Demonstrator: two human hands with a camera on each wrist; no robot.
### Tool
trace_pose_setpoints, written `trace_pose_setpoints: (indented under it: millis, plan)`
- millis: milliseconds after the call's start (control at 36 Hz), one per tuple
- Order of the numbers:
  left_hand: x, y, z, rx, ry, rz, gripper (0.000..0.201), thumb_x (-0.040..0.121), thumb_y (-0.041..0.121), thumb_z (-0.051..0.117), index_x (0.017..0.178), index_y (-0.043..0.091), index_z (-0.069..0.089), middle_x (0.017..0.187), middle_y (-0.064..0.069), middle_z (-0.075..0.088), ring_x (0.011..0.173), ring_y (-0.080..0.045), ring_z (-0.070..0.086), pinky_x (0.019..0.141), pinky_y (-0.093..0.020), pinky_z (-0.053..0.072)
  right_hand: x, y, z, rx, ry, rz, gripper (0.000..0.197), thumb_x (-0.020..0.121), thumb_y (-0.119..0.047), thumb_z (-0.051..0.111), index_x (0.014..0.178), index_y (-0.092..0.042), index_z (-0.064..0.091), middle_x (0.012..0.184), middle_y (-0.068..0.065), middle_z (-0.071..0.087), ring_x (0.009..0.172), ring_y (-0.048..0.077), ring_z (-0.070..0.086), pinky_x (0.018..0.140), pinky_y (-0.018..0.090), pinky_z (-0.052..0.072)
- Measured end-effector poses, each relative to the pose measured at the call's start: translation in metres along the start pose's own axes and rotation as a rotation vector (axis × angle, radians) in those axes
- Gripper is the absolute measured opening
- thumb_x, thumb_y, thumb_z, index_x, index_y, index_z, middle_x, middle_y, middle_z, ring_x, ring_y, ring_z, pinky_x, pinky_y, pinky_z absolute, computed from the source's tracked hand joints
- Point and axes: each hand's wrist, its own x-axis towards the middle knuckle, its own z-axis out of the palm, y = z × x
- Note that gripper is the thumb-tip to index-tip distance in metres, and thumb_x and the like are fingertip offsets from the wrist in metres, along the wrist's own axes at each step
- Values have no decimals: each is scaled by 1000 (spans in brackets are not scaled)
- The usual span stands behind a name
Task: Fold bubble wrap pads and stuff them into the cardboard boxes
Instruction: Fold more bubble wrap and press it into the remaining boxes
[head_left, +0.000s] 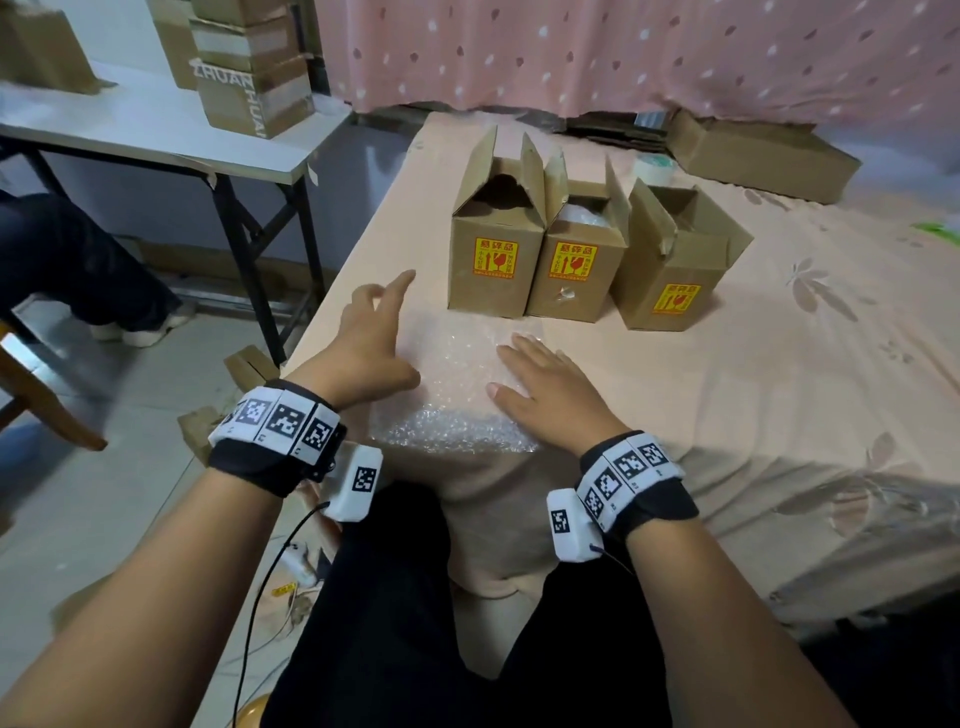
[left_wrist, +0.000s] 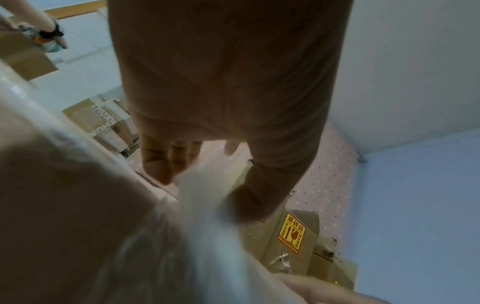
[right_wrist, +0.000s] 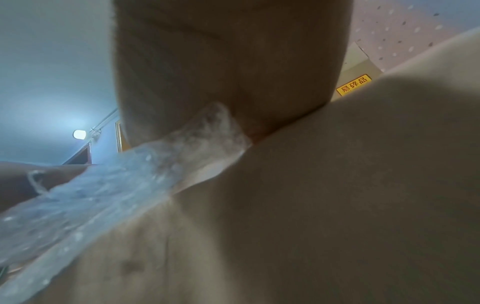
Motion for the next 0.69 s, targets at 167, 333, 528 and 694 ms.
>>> trace_pose_setpoints:
  millis: [167,333,528,694]
  plan:
    - [-1,19,-4,13,81,91,94,78,4,71,154,36,27,167,1,3,155,-24,-3,123,-50,12,-1,-14,-15,-91,86,-61,72,96,-62,40,157,-27,25,169,-3,4,155,13,-4,125,42,2]
    - [0,21,35,301,-47,248,62,101,30,42,159,30,21,169,-3,11,156,-25,1,124,-49,3,10,-40,-10,-75,128,-86,54,104,-37,34,155,-19,30,168,2,13,155,16,5,125,42,7]
    - [3,-15,51,518,25,226,71,100,63,7,160,27,21,168,-1,18,155,-19,12,124,-50,8,3,-18,12,-86,67,72,63,104,-55,16,160,-27,15,169,-5,7,155,12,3,125,41,2]
    - [18,-12,40,535,-120,252,67,103,61,12,161,29,10,169,-1,8,156,-18,4,125,-45,2,4,-8,3,-120,13,134,63,104,-53,16,161,-25,11,169,-5,3,155,11,0,124,48,0]
